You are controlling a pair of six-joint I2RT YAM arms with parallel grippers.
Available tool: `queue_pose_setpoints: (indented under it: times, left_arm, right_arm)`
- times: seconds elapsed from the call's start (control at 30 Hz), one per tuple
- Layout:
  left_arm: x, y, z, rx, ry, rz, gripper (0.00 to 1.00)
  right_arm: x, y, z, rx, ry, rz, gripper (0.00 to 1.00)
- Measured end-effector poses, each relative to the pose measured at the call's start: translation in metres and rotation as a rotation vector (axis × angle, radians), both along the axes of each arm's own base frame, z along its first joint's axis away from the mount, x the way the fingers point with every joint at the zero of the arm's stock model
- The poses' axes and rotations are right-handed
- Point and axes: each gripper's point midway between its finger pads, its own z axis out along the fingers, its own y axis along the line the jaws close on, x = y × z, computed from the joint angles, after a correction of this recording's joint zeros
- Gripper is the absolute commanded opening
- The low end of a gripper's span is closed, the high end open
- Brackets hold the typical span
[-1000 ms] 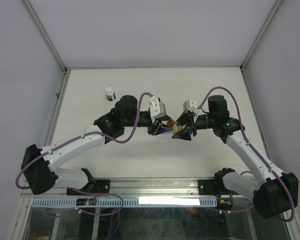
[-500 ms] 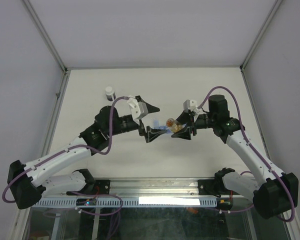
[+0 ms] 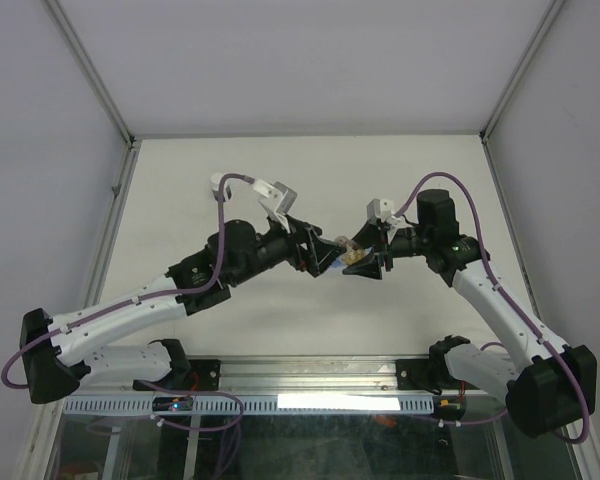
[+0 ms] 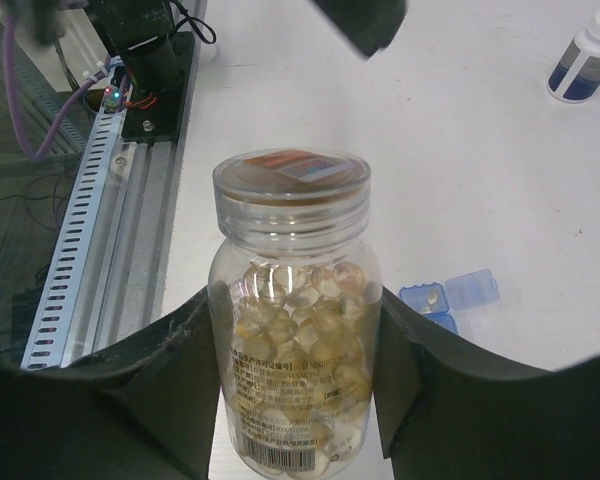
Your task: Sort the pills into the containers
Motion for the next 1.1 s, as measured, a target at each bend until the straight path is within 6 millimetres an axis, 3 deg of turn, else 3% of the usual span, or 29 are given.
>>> queue_pose_setpoints:
  times: [0.17, 0.53, 0.8, 1.1]
  left_arm:
    - [-0.007, -0.022, -0.008, 0.078, 0.071, 0.051, 0.76]
    - [0.011, -0.028, -0.025, 0.179, 0.11, 0.138, 0.59]
    - [0.005, -0.031, -0.033, 0.207, 0.123, 0.111, 0.55]
    - [0.001, -0.035, -0.035, 0.21, 0.131, 0.08, 0.35]
  right_arm:
    - [0.001, 0.0, -0.001, -0.001, 0.007, -0.002, 0.0]
    - [0.001, 0.0, -0.002, -0.003, 0.012, -0.004, 0.0]
    - [0.001, 0.0, -0.002, -0.003, 0.012, -0.004, 0.0]
    - [0.002, 0.0, -0.002, -0.007, 0.012, -0.009, 0.0]
